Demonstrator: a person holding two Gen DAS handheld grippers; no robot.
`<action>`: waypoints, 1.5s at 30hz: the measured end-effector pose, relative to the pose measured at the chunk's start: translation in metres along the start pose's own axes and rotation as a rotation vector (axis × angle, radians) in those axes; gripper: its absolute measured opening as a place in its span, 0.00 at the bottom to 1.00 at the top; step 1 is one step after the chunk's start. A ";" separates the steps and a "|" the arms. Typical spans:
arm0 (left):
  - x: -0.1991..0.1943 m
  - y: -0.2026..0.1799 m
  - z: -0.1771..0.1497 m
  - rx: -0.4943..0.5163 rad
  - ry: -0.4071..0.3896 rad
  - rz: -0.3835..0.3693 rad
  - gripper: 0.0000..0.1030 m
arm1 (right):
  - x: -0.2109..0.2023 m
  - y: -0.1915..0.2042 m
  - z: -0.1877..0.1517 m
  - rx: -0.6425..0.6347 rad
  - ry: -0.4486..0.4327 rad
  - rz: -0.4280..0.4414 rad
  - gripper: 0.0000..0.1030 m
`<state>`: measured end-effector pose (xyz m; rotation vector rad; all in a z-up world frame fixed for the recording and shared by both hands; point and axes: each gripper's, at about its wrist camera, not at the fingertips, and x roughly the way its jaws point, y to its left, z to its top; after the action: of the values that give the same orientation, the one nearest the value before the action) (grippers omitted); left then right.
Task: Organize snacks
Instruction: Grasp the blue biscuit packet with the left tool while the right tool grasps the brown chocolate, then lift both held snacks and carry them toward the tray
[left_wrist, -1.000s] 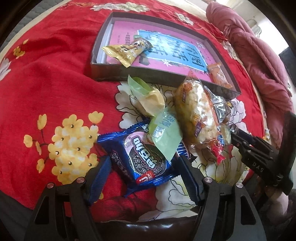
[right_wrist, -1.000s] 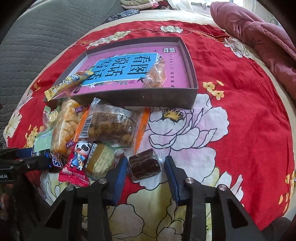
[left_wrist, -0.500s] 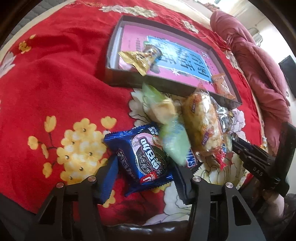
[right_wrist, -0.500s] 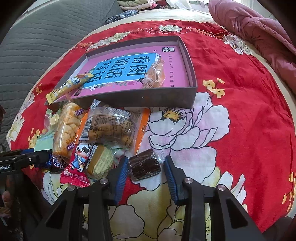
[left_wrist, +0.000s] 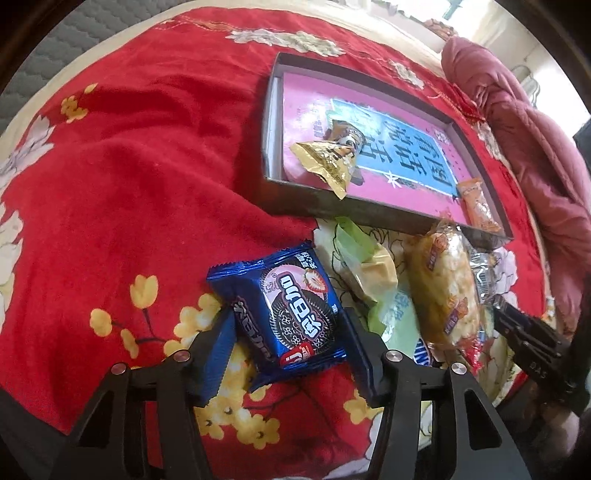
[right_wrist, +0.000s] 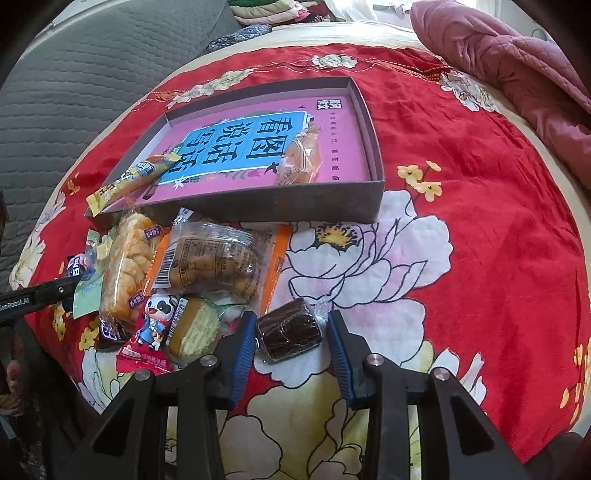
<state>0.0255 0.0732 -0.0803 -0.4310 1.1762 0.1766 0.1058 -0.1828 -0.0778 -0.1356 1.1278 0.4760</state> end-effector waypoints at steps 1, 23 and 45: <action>0.002 -0.002 0.000 0.006 0.000 0.008 0.59 | 0.001 0.000 0.000 -0.001 0.001 0.000 0.38; -0.016 -0.005 0.002 0.028 -0.035 -0.046 0.29 | -0.021 -0.019 0.003 0.092 -0.092 0.013 0.37; -0.012 0.004 0.003 -0.077 -0.001 -0.193 0.27 | -0.034 -0.029 0.009 0.134 -0.178 0.004 0.36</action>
<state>0.0219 0.0793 -0.0697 -0.6090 1.1220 0.0553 0.1144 -0.2160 -0.0474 0.0263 0.9819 0.4065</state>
